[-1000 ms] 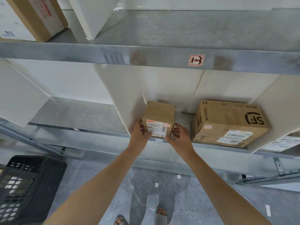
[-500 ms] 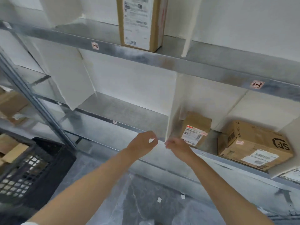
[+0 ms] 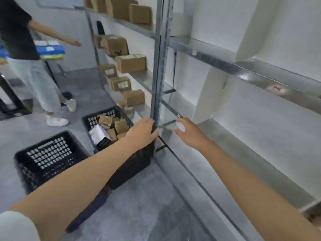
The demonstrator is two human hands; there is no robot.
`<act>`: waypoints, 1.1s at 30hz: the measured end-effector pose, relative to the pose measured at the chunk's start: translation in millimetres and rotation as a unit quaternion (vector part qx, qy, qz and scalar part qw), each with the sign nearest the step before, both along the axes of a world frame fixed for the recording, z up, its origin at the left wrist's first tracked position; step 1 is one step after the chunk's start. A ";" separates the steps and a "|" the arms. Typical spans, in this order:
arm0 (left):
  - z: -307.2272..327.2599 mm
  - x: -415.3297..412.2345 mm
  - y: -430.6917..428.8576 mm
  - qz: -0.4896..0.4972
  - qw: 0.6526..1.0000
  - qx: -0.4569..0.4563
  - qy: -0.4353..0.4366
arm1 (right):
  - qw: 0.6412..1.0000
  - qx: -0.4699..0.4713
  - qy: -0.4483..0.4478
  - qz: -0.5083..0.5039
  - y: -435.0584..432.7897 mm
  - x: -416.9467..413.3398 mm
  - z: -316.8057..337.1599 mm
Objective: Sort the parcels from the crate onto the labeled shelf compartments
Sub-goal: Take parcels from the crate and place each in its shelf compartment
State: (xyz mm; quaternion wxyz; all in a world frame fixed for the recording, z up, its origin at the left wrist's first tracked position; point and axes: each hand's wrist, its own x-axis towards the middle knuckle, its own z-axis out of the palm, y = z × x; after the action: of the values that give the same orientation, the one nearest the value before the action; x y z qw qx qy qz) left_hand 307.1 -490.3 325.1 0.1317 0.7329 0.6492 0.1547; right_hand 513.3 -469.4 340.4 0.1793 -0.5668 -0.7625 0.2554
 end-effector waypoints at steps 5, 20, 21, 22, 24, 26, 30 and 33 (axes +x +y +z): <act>-7.3 -101.6 -20.0 0.095 0.995 -0.009 0.005 | 0.993 -0.030 -0.032 0.106 19.8 -112.1 -12.5; -35.6 -250.8 87.0 0.230 0.973 -0.031 -0.018 | 0.976 -0.031 -0.058 0.209 181.2 -281.2 -47.7; -37.6 -258.4 98.4 0.235 0.971 -0.036 -0.012 | 0.975 -0.038 -0.051 0.211 195.3 -289.4 -50.3; -39.8 -266.8 109.9 0.240 0.970 -0.044 -0.007 | 0.975 -0.046 -0.042 0.212 209.4 -297.1 -53.6; -44.2 -285.7 135.1 0.253 0.965 -0.067 0.002 | 0.973 -0.061 -0.031 0.219 236.3 -311.5 -60.7; -49.8 -302.8 160.9 0.268 0.960 -0.079 0.003 | 0.970 -0.073 -0.031 0.229 261.5 -325.2 -68.6; -71.0 -320.1 205.8 0.291 0.952 -0.098 -0.012 | 0.967 -0.091 -0.020 0.238 304.9 -349.0 -85.6; -94.3 -322.0 223.0 0.294 0.947 -0.123 -0.039 | 0.965 -0.122 -0.023 0.233 322.5 -361.7 -102.8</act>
State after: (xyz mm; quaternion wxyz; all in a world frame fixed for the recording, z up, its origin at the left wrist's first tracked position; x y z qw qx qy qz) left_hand -14.8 -267.3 230.7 0.1944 0.4808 0.8445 0.1337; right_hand 151.6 -146.9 237.6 0.0267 -0.3967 -0.8406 0.3679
